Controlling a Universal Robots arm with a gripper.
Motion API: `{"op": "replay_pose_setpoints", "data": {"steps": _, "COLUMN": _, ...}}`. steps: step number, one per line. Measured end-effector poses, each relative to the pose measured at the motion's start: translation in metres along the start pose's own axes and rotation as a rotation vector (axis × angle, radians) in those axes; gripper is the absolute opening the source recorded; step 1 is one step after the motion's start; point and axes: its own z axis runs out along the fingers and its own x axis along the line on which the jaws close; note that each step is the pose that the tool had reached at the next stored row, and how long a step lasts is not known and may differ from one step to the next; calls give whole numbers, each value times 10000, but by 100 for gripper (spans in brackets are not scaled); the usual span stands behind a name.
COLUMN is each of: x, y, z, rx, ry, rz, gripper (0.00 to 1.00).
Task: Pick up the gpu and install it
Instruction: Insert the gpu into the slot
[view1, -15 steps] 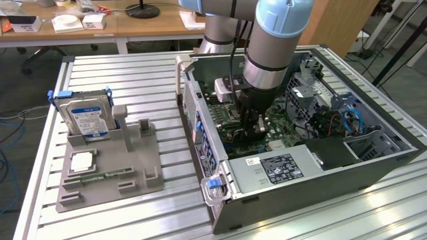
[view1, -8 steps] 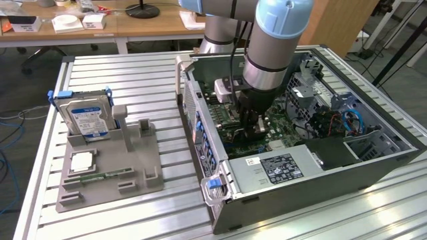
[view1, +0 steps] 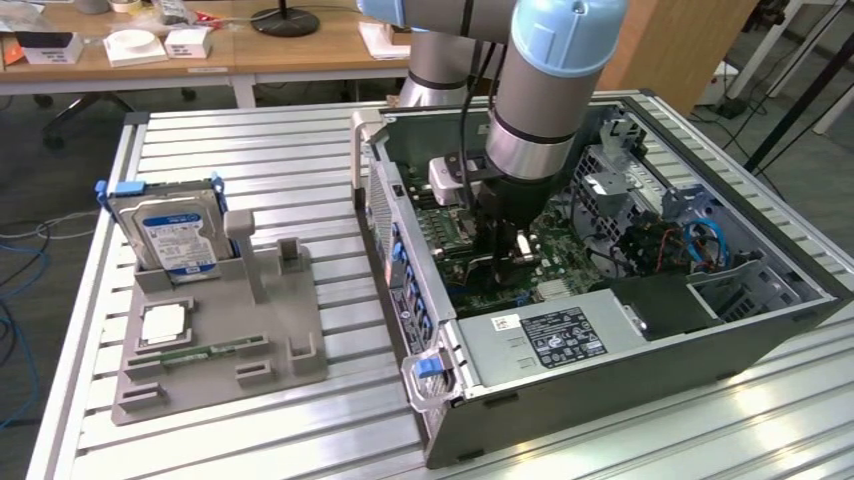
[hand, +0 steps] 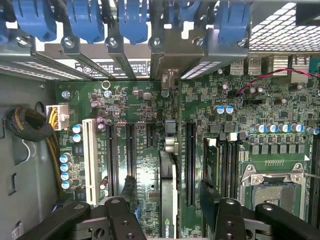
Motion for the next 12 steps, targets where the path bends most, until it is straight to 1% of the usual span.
{"op": "replay_pose_setpoints", "data": {"steps": 4, "x": 0, "y": 0, "z": -2, "rx": 0, "ry": 1, "rz": 0, "gripper": 62}}
{"op": "replay_pose_setpoints", "data": {"steps": 7, "x": -1, "y": -1, "z": -25, "rx": 0, "ry": 0, "rz": 0, "gripper": 62}}
{"op": "replay_pose_setpoints", "data": {"steps": 12, "x": -5, "y": -3, "z": -108, "rx": 0, "ry": 0, "rz": 0, "gripper": 62}}
